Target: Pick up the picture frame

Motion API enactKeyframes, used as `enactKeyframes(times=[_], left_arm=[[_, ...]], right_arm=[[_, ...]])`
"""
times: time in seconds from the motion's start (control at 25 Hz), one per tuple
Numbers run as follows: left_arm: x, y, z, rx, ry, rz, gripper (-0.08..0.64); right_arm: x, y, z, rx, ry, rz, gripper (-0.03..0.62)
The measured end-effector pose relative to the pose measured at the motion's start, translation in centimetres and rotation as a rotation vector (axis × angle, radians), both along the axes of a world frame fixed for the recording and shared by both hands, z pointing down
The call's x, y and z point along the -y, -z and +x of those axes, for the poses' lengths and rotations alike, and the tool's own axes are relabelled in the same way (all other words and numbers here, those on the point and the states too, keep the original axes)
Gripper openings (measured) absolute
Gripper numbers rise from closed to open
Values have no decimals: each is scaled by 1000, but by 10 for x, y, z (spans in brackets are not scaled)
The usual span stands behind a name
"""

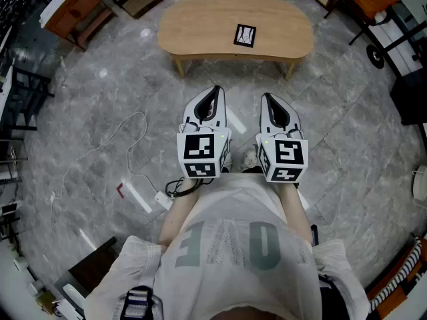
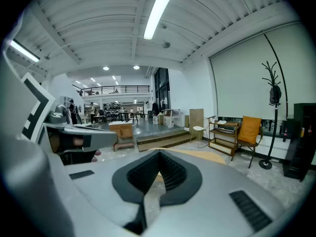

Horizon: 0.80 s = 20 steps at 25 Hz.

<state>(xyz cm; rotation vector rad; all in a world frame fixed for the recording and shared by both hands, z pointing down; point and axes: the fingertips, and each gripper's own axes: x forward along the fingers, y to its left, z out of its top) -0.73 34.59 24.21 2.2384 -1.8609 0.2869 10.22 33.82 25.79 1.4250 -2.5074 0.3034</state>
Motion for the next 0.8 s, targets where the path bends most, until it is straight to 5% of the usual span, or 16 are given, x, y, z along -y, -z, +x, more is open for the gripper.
enactKeyframes(times=[0.8], left_arm=[[11, -5, 9, -19, 36, -11, 9]], right_arm=[[14, 1, 13, 18, 40, 10, 5]])
